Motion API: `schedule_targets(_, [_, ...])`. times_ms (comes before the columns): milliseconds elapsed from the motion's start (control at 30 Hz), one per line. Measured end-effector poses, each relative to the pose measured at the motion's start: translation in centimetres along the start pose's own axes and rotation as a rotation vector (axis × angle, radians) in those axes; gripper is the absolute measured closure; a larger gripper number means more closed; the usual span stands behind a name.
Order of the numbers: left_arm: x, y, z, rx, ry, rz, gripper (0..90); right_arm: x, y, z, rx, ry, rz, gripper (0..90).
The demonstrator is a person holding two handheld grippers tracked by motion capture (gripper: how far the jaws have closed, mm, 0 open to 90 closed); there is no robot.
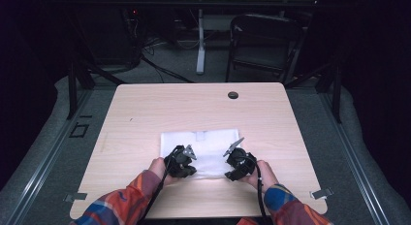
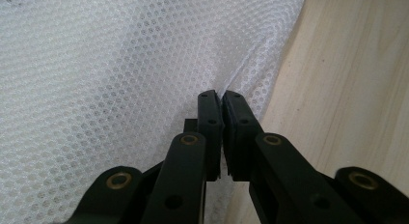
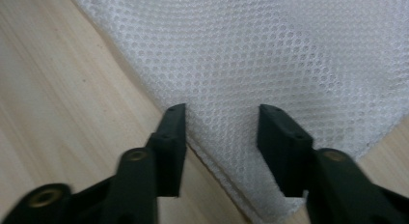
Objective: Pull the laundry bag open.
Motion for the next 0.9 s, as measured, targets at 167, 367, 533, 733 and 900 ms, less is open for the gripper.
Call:
schedule_targets(167, [0.0,0.2,0.1,0.001,0.0,0.007,81.6,0.0,0.2,-0.2,-0.01,0.002,0.018,74.0])
schedule_targets(367, [-0.2,0.1,-0.2,-0.014,0.01,0.012,62.9,0.2,-0.3,-0.5,-0.054,0.026,-0.017,87.4])
schedule_targets(533, [-0.4,0.3,-0.8,-0.023,0.018,-0.008,48.4,0.1,-1.5,-0.8,-0.09,0.032,-0.032,87.8])
schedule_targets(733, [-0.5,1.0,-1.4,-0.009,0.035,-0.041,59.0,-0.1,-2.2,-1.0,-0.118,0.042,-0.04,87.9])
schedule_targets(900, [-0.1,1.0,-1.3,-0.025,0.017,-0.049,77.5,-0.2,-2.1,-0.9,-0.114,0.045,-0.043,85.3])
Point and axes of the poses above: each handheld gripper's, and its own axes: y roughly forward along the jaws, z roughly out of its underside, x roughly to its left, the point moved 6 cm from there along y, roughly forward along the jaws, and after that the axes turned 4 degrees about x, right-handed, at the moved point
